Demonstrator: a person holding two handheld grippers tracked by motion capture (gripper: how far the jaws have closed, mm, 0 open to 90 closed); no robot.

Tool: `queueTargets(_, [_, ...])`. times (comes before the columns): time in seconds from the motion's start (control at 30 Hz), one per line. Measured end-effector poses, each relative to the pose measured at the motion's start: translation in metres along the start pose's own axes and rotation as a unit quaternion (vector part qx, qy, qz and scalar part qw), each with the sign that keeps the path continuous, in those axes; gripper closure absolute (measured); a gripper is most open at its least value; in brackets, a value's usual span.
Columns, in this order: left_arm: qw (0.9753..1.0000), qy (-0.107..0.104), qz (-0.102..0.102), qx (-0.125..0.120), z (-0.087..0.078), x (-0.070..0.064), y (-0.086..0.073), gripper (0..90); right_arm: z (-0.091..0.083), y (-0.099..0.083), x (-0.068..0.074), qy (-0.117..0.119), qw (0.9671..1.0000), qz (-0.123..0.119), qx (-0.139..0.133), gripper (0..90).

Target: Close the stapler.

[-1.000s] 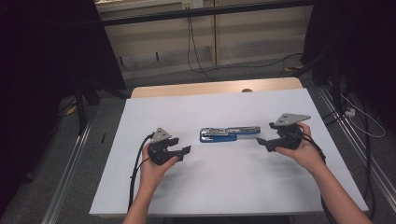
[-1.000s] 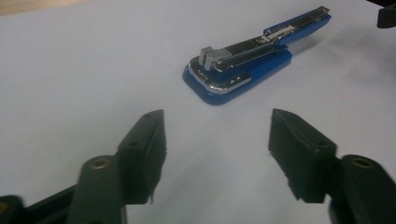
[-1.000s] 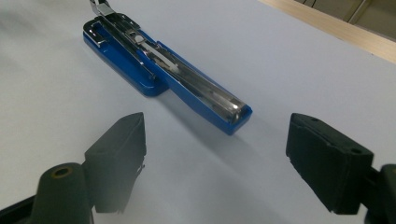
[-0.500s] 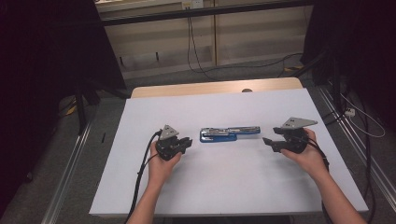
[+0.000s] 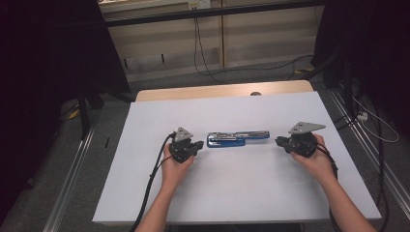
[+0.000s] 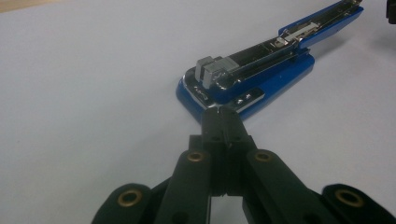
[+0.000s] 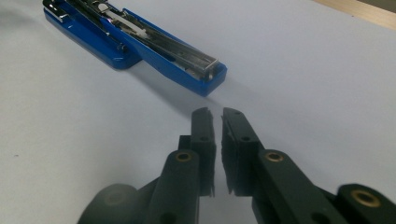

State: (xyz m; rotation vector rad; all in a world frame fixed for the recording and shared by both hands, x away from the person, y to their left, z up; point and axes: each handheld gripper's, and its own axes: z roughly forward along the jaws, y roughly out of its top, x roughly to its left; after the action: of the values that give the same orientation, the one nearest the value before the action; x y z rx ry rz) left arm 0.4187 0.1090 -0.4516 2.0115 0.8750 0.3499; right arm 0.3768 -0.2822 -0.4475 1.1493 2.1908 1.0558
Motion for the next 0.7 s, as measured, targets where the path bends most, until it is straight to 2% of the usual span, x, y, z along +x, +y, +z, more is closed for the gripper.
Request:
queueTargets(0.1, [0.9999,0.003,0.009,0.005,0.004,0.001,0.001,90.0,0.002,0.001,0.0,-0.004,1.0,-0.002,0.003,89.6])
queueTargets(0.13, [1.0,0.002,0.001,0.001,0.006,0.0,0.001,90.0,0.003,0.001,0.0,-0.007,1.0,-0.001,0.003,90.0])
queueTargets(0.17, [1.0,0.005,0.005,0.005,0.007,0.001,0.001,90.0,0.003,0.002,0.0,-0.009,0.9999,-0.003,0.004,90.0])
queueTargets(0.23, [1.0,0.001,-0.002,0.001,0.01,0.001,0.001,90.0,0.005,0.003,0.0,-0.011,0.9999,-0.008,0.008,90.0])
queueTargets(0.27, [1.0,0.001,0.003,0.002,0.011,0.001,0.002,90.0,0.006,0.003,0.0,-0.013,0.9998,-0.007,0.01,90.0])
queueTargets(0.43, [1.0,0.004,0.008,0.002,0.016,-0.001,0.006,90.0,0.011,0.005,-0.001,-0.01,0.9998,-0.006,0.016,90.0])
queueTargets(0.6, [1.0,-0.004,0.008,0.001,0.021,-0.004,0.007,90.0,0.013,0.007,0.0,-0.011,0.9997,-0.011,0.02,90.0])
queueTargets(0.7, [0.9999,0.004,0.013,0.002,0.023,-0.003,0.008,90.0,0.016,0.008,0.0,-0.008,0.9997,-0.01,0.022,90.0])
